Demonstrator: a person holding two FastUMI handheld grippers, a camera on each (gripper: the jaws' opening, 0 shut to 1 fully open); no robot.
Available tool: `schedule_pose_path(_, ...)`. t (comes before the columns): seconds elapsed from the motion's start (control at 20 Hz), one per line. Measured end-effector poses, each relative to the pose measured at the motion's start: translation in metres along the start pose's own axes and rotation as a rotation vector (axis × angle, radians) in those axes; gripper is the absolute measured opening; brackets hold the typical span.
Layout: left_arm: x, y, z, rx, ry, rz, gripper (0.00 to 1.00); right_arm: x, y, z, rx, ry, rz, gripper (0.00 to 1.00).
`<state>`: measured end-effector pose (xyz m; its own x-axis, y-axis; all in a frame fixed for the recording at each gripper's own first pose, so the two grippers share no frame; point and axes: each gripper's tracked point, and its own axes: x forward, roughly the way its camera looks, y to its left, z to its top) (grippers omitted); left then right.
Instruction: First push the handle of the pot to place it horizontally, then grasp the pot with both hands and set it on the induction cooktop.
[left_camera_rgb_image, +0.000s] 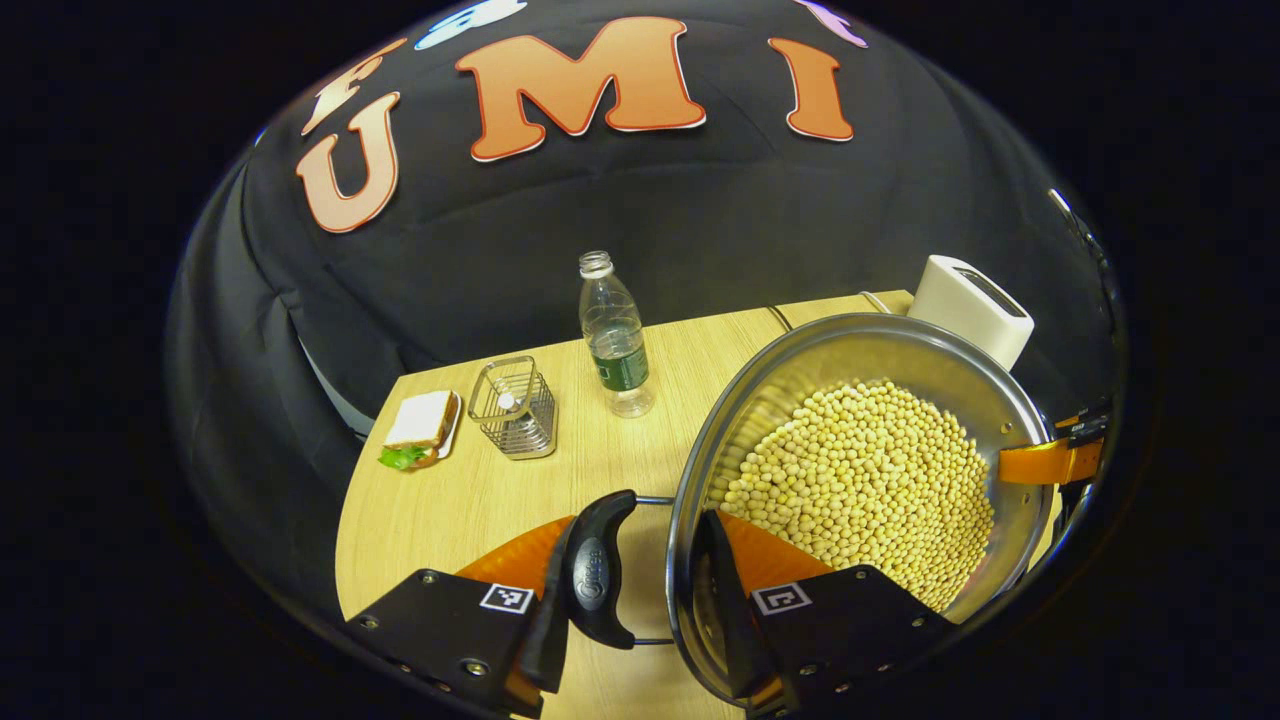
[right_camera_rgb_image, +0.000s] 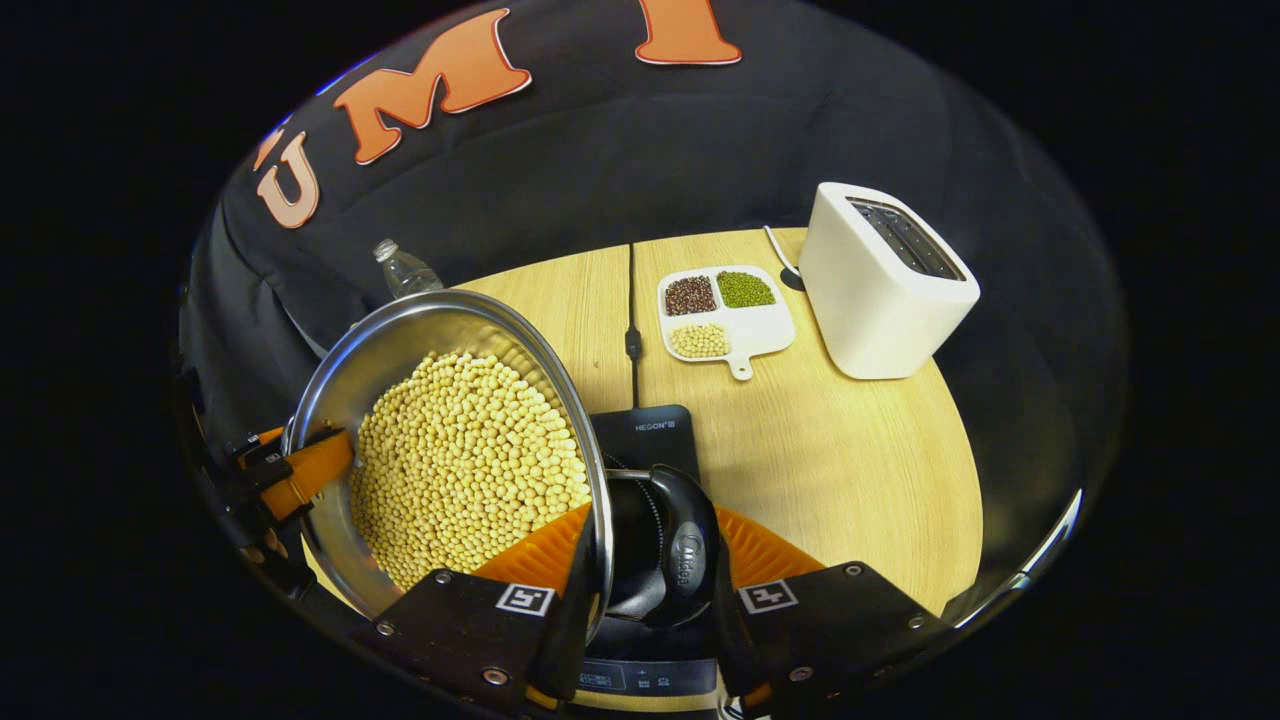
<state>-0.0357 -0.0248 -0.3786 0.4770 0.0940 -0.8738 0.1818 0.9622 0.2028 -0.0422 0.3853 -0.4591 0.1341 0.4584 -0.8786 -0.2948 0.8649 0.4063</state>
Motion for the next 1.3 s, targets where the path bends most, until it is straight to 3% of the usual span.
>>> schedule_pose_path(0.45, 0.066, -0.010, -0.025, -0.022, 0.073, -0.020, 0.64, 0.067, 0.039, 0.033, -0.009, 0.051, -0.021, 0.53)
schedule_pose_path(0.6, 0.071, -0.011, -0.032, -0.031, 0.095, -0.026, 0.64, 0.066, 0.053, 0.040, -0.002, 0.057, -0.027, 0.53)
schedule_pose_path(0.65, 0.072, -0.011, -0.032, -0.028, 0.098, -0.027, 0.64, 0.068, 0.052, 0.039, 0.004, 0.061, -0.028, 0.48)
schedule_pose_path(0.7, 0.072, -0.012, -0.033, -0.026, 0.106, -0.027, 0.62, 0.065, 0.046, 0.029, 0.011, 0.062, -0.027, 0.57)
schedule_pose_path(0.75, 0.073, -0.013, -0.033, -0.025, 0.112, -0.029, 0.62, 0.067, 0.044, 0.027, 0.017, 0.066, -0.027, 0.57)
schedule_pose_path(0.85, 0.076, -0.015, -0.037, -0.021, 0.124, -0.026, 0.64, 0.071, 0.038, 0.025, 0.026, 0.071, -0.027, 0.48)
schedule_pose_path(0.9, 0.077, -0.016, -0.040, -0.022, 0.132, -0.025, 0.64, 0.077, 0.035, 0.025, 0.027, 0.070, -0.026, 0.53)
schedule_pose_path(1.05, 0.081, -0.020, -0.042, -0.017, 0.140, -0.029, 0.64, 0.082, 0.028, 0.031, 0.037, 0.067, -0.026, 0.53)
schedule_pose_path(1.2, 0.082, -0.021, -0.049, -0.028, 0.159, -0.033, 0.65, 0.065, 0.034, 0.049, 0.019, 0.055, -0.045, 0.56)
schedule_pose_path(1.3, 0.079, -0.023, -0.050, -0.029, 0.167, -0.026, 0.72, 0.055, 0.038, 0.054, 0.017, 0.037, -0.076, 0.61)
